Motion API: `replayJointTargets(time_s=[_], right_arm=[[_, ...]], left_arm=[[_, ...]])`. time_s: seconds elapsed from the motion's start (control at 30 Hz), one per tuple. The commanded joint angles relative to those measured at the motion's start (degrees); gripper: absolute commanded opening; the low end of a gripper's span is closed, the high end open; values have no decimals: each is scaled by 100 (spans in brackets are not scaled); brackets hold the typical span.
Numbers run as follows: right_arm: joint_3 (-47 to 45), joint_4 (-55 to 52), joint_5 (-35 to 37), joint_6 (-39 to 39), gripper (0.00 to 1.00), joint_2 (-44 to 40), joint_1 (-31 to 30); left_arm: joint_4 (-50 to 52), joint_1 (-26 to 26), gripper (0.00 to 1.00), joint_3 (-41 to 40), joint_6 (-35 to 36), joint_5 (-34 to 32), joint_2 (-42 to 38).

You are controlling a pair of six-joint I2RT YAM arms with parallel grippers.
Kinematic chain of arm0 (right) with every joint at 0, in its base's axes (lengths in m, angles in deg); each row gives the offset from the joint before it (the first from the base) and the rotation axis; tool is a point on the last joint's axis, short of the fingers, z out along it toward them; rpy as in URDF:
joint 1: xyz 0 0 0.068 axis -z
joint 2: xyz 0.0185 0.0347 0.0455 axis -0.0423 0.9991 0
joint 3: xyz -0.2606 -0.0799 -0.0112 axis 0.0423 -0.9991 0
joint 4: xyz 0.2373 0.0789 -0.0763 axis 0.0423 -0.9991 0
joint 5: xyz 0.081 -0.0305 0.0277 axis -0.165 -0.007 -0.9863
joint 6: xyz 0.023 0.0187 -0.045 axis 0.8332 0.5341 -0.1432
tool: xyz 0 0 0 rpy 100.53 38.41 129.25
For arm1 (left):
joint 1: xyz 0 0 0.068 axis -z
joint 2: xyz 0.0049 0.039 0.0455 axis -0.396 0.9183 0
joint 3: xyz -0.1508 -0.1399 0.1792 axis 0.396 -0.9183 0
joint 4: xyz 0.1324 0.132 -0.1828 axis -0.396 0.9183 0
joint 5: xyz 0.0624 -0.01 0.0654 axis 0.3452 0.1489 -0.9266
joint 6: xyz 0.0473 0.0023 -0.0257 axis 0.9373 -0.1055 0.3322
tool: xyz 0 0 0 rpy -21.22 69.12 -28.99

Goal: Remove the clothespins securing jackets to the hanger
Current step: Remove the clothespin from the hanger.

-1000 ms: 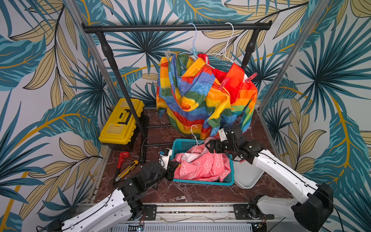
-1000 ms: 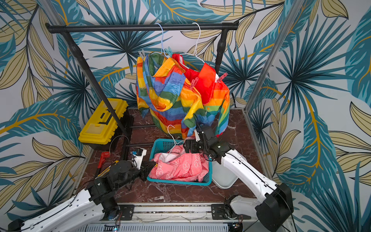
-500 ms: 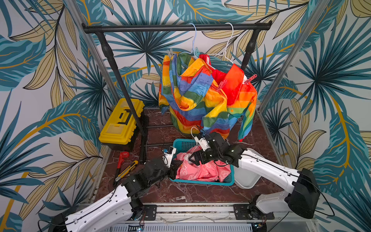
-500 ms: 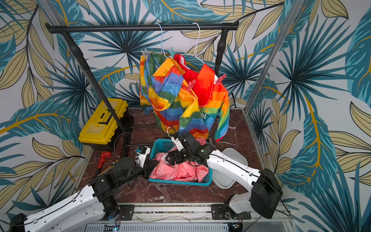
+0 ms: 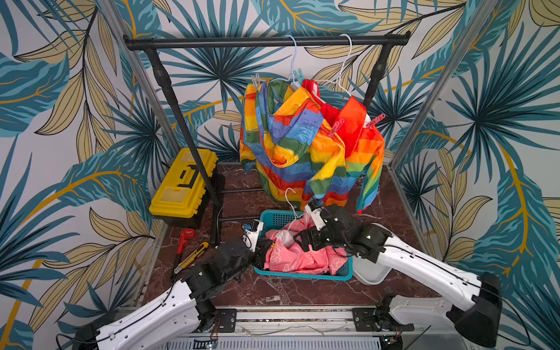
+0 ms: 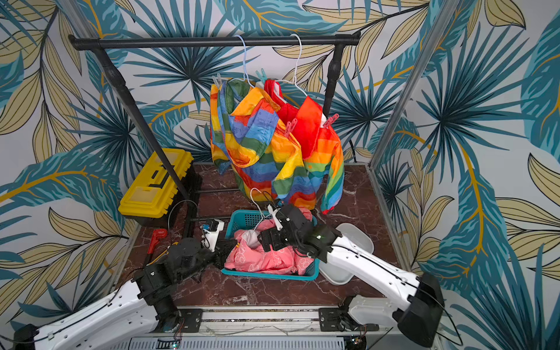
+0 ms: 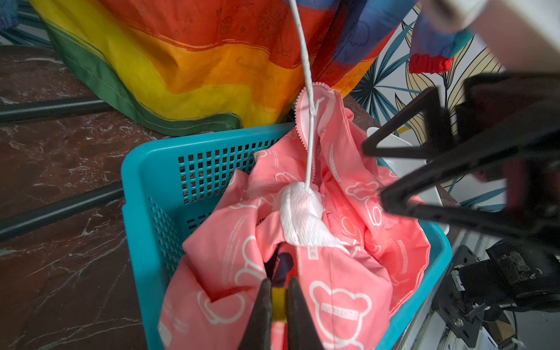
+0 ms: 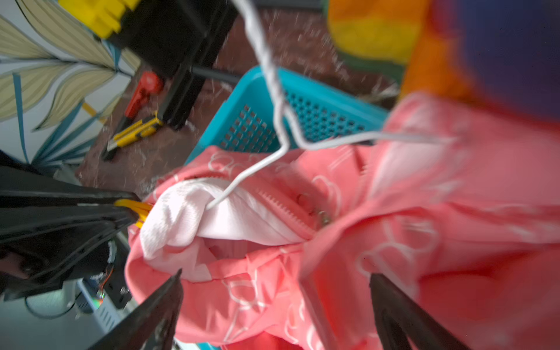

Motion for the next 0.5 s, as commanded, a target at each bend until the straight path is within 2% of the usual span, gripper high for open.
replayJointTargets(time_s=[0.0,0.1,0.27,0.4,0.47], right_arm=[[-133,-58,589,-45,99,-411,-21],[144,-156,250,-256,96,-117,-234],[94,758,-766,-190,92,559,-509],[75,1229,-1144,-60,91,1140,-518],[57,1390,-1283,-19,84,1314,-518]], left_arm=[[-228,-23,0,28,137,-35,18],[-228,-24,0,51,153,12,30],[-231,-20,0,58,162,3,29],[-228,-24,0,86,215,12,51],[-228,-24,0,91,206,12,51]])
